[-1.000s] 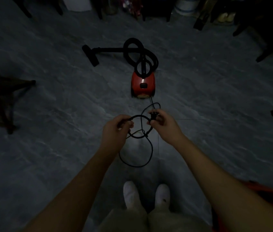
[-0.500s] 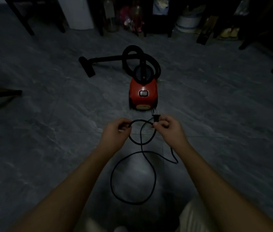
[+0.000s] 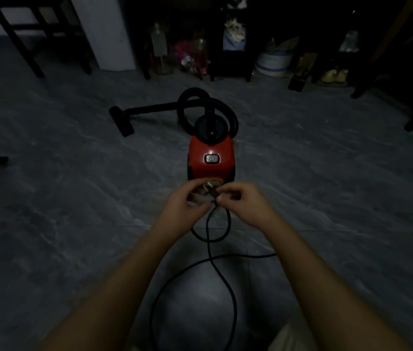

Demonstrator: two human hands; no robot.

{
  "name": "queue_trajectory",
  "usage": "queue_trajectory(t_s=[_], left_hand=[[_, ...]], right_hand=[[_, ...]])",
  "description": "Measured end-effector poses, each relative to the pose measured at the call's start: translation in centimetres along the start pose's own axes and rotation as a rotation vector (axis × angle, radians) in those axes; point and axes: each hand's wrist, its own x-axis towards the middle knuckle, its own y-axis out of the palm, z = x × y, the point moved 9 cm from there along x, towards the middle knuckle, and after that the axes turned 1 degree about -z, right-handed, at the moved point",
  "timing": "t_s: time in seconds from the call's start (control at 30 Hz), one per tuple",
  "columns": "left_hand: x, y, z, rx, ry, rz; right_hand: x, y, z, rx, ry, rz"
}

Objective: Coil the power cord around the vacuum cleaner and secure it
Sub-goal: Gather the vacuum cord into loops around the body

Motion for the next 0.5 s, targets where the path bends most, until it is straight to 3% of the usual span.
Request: queue_trajectory(t_s=[0.23, 0.5], left_hand=[[1.1, 0.2, -0.6, 0.281, 0.204, 0.085], [1.3, -2.7, 0.2, 0.176, 0.106, -0.149]], right_hand=[[0.5, -0.2, 0.9, 0.067, 0.05, 0.011], [0.9, 0.5, 1.8, 0.098, -0.015, -0.019]])
